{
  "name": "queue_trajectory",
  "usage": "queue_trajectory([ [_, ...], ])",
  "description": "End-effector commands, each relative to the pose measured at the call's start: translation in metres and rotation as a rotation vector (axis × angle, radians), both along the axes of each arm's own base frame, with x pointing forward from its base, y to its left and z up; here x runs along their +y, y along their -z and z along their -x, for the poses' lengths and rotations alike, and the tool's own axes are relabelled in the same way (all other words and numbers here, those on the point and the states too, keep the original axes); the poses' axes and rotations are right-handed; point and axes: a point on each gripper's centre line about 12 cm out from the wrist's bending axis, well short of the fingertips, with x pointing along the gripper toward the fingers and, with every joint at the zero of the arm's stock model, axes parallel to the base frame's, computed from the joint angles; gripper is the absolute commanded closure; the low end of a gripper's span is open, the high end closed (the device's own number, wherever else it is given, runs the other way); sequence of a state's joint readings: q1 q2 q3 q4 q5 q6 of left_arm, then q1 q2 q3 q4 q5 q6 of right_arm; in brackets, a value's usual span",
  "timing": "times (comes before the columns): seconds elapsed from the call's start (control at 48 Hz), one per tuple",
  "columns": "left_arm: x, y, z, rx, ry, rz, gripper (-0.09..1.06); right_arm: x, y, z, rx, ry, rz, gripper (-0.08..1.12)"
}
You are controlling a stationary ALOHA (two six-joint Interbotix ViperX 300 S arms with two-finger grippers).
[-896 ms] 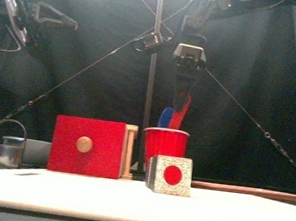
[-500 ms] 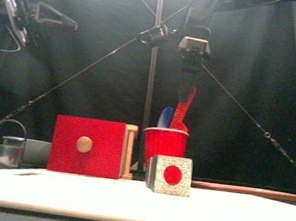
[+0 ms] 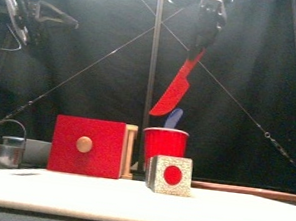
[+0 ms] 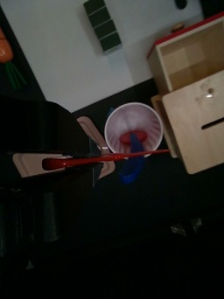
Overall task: Place sushi on board then cut the sushi with the knife then place the pieces on the plate
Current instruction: Grasp knife edge with left hand
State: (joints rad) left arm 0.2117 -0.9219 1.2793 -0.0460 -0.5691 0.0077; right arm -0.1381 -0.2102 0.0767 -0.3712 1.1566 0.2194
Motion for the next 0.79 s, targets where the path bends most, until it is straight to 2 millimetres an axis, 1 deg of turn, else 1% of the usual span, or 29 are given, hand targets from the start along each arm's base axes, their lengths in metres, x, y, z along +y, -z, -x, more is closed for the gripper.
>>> queue_trajectory([
  [0.021, -0.001, -0.008, -0.013, 0.013, 0.018, -0.019, 0.66, 0.013, -0.025, 0.021, -0.159, -0.019, -0.023, 0.56],
  [0.146, -0.002, 0.001, -0.037, 0.099, 0.045, -0.02, 0.64, 0.023, -0.019, 0.029, -0.281, -0.041, -0.086, 0.56],
  [0.229, -0.002, 0.006, -0.052, 0.142, 0.06, -0.025, 0.6, 0.03, -0.011, 0.032, -0.346, -0.07, -0.128, 0.56],
  [0.312, -0.001, 0.009, -0.067, 0.178, 0.071, -0.031, 0.52, 0.038, 0.0, 0.035, -0.416, -0.098, -0.188, 0.56],
  [0.396, 0.0, 0.01, -0.077, 0.191, 0.078, -0.042, 0.4, 0.044, 0.014, 0.041, -0.478, -0.112, -0.232, 0.56],
  [0.5, -0.003, 0.014, -0.084, 0.212, 0.097, -0.058, 0.23, 0.048, 0.024, 0.049, -0.558, -0.126, -0.263, 0.56],
  [0.521, -0.003, 0.015, -0.086, 0.216, 0.1, -0.056, 0.18, 0.049, 0.025, 0.05, -0.571, -0.13, -0.265, 0.56],
  [0.604, -0.005, 0.021, -0.092, 0.237, 0.109, -0.044, 0.07, 0.051, 0.027, 0.055, -0.622, -0.139, -0.271, 0.56],
  [0.708, -0.009, 0.024, -0.105, 0.246, 0.126, -0.026, -0.03, 0.052, 0.031, 0.059, -0.647, -0.143, -0.275, 0.56],
  [0.792, -0.01, 0.024, -0.115, 0.244, 0.128, -0.012, -0.04, 0.052, 0.035, 0.06, -0.646, -0.143, -0.278, 0.56],
])
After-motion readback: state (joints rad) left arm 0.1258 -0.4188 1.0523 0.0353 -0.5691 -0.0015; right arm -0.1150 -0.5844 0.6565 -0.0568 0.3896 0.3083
